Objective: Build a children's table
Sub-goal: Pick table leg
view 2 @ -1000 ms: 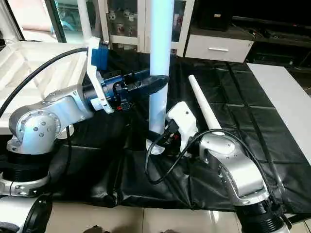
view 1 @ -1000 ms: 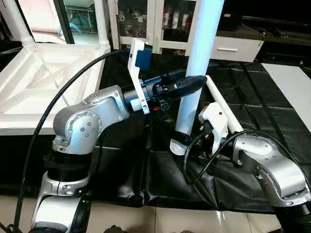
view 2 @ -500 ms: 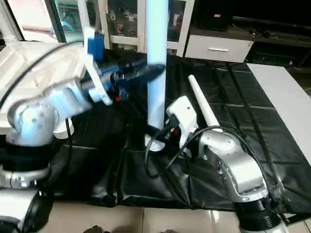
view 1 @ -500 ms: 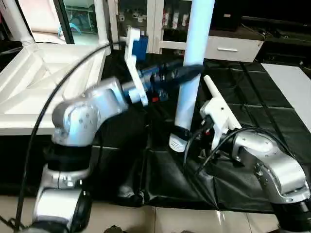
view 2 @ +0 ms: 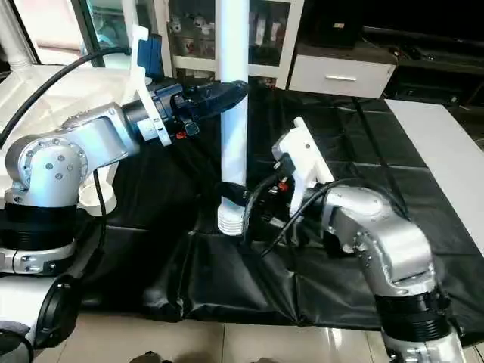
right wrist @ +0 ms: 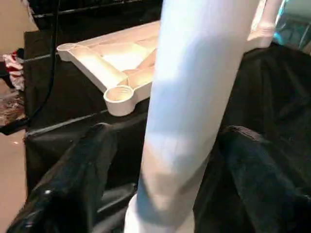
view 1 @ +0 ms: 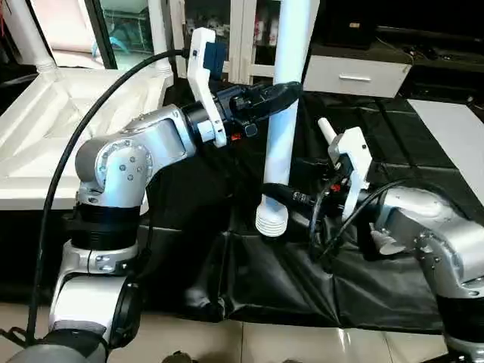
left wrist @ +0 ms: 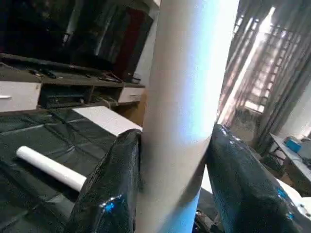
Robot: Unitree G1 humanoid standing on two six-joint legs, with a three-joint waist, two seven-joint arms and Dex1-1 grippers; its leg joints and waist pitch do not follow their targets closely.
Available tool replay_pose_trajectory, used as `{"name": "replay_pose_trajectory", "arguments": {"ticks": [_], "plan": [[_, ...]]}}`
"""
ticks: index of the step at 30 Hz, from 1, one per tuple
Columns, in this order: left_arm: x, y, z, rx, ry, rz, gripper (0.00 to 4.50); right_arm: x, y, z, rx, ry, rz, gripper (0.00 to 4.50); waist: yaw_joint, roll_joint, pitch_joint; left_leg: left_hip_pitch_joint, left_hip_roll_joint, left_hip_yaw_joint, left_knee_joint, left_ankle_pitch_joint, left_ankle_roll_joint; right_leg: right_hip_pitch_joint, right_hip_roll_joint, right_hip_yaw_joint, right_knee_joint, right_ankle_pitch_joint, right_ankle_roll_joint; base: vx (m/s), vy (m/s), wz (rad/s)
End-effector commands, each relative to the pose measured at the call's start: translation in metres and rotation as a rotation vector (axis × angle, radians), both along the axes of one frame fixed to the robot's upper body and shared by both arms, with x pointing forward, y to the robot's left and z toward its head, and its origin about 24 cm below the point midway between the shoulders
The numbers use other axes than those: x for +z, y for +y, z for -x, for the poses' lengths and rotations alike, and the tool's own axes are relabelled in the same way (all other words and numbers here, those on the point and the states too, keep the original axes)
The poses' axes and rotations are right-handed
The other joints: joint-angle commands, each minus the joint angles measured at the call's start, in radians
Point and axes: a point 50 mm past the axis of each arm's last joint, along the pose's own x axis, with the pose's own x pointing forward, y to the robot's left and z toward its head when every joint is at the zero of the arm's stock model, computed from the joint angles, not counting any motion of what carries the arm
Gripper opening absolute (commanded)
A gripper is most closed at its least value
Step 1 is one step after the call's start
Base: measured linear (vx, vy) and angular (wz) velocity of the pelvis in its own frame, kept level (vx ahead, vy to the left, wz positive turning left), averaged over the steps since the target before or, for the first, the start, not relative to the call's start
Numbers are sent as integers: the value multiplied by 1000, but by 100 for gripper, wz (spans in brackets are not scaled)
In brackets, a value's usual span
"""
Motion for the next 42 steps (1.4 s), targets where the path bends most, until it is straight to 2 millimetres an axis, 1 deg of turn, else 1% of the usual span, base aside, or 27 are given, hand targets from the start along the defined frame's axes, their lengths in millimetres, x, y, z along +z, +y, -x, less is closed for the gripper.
{"name": "replay_pose_trajectory", "arguments": {"ticks": [1, 2, 6, 8, 11, 13, 14, 19, 21, 23, 26, 27, 29, 31, 32, 33, 34, 35, 37, 38, 39, 40, 42], "plan": [[10, 2, -5, 44, -5, 9, 179, 11, -4, -1, -12, 6, -33, 382, 4, 2, -77, 0, 34, -2, -66, -61, 21, 72, -71, 47, -72, -159, -190, 0, 0, 0], [11, 3, -7, 64, 14, 26, 178, 13, -6, -3, -30, 26, -65, 382, 4, 0, -77, 1, 33, -2, -66, -61, 22, 72, -70, 47, -74, -172, -187, 0, 0, 0], [11, 6, -12, 102, 55, 51, 177, 19, -9, -6, -54, 58, -124, 382, 6, 0, -78, -1, 33, -2, -65, -47, 19, 71, -70, 46, -72, -170, -184, 0, 0, 0], [10, 6, -12, 105, 64, 54, 177, 19, -9, -6, -55, 63, -131, 382, 6, 3, -79, -1, 34, -3, -65, -42, 18, 71, -72, 45, -71, -160, -186, 0, 0, 0], [9, 6, -13, 115, 91, 49, 177, 20, -9, -6, -66, 87, -154, 382, 8, 3, -79, 0, 34, -3, -65, -40, 16, 70, -71, 45, -71, -150, -189, 0, 0, 0], [8, 6, -13, 114, 100, 49, 177, 21, -10, -7, -75, 96, -159, 382, 8, 2, -79, 0, 34, -3, -66, -44, 15, 71, -72, 45, -72, -160, -187, 0, 0, 0], [9, 5, -13, 107, 104, 56, 177, 21, -10, -8, -82, 101, -159, 382, 9, 0, -78, -1, 33, -2, -66, -43, 12, 71, -72, 45, -73, -167, -183, 0, 0, 0], [10, 3, -11, 85, 108, 71, 177, 22, -13, -9, -103, 106, -148, 382, 12, 0, -77, -1, 33, -2, -67, -46, 7, 70, -73, 45, -75, -184, -173, 0, 0, 0], [11, 3, -8, 53, 102, 74, 177, 22, -13, -9, -100, 108, -144, 382, 14, -2, -77, -1, 32, -1, -67, -47, 7, 70, -73, 45, -77, -193, -166, 0, 0, 0], [11, 2, -6, 37, 98, 74, 177, 22, -13, -10, -100, 109, -142, 382, 14, -1, -78, -2, 33, -2, -67, -45, 6, 70, -73, 44, -76, -193, -164, 0, 0, 0], [14, 0, 7, -112, 47, 94, 176, 23, -13, -9, -97, 112, -140, 382, 14, -2, -77, -1, 34, -2, -68, -42, 3, 68, -74, 45, -74, -191, -166, 0, 0, 0], [14, 0, 12, -158, 31, 100, 175, 23, -12, -9, -94, 113, -141, 382, 14, -4, -77, -1, 34, -2, -69, -43, 4, 69, -75, 45, -75, -193, -166, 0, 0, 0], [15, 2, 18, -238, 7, 120, 175, 25, -12, -8, -80, 115, -144, 382, 12, 0, -75, 0, 34, -1, -70, -51, 5, 67, -74, 45, -76, -202, -165, 0, 0, 0], [16, 5, 20, -271, -5, 127, 175, 25, -11, -7, -69, 115, -142, 382, 12, 3, -75, 1, 35, -1, -70, -65, 1, 65, -74, 44, -78, -220, -160, 0, 0, 0], [16, 7, 20, -287, -13, 135, 175, 25, -11, -5, -60, 117, -139, 382, 12, 2, -74, 2, 34, -1, -72, -70, -1, 65, -73, 44, -80, -230, -156, 0, 0, 0], [16, 7, 20, -287, -13, 135, 175, 25, -11, -5, -60, 117, -139, 382, 13, 2, -74, 2, 35, -1, -72, -71, -3, 65, -74, 44, -79, -233, -154, 0, 0, 0], [16, 9, 20, -291, -10, 144, 175, 25, -11, -4, -53, 118, -139, 382, 12, 2, -74, 2, 35, -1, -72, -73, -6, 64, -73, 45, -79, -232, -153, 0, 0, 0], [16, 11, 20, -302, -9, 156, 175, 25, -11, -3, -45, 120, -138, 382, 14, 5, -74, 4, 36, -1, -72, -77, -8, 63, -74, 45, -79, -234, -154, 0, 0, 0], [16, 13, 20, -324, -12, 162, 175, 25, -12, -2, -40, 122, -137, 382, 16, 4, -75, 2, 36, -2, -73, -69, -8, 65, -74, 45, -77, -219, -156, 0, 0, 0], [16, 14, 21, -340, -16, 161, 175, 25, -12, -1, -39, 122, -137, 382, 16, 6, -75, 2, 36, -2, -73, -70, -9, 64, -74, 45, -77, -217, -155, 0, 0, 0], [16, 14, 22, -351, -19, 159, 175, 26, -12, -1, -37, 123, -138, 382, 16, 5, -75, 3, 36, -1, -73, -70, -9, 65, -73, 45, -78, -216, -154, 0, 0, 0], [16, 15, 22, -357, -17, 161, 175, 26, -12, 0, -30, 123, -140, 382, 17, 7, -75, 2, 36, -2, -74, -76, -12, 65, -74, 44, -78, -224, -152, 0, 0, 0], [15, 16, 21, -357, -14, 159, 175, 26, -12, 1, -24, 124, -140, 382, 18, 8, -74, 3, 36, -2, -74, -82, -16, 65, -75, 44, -79, -228, -153, 0, 0, 0]]}}
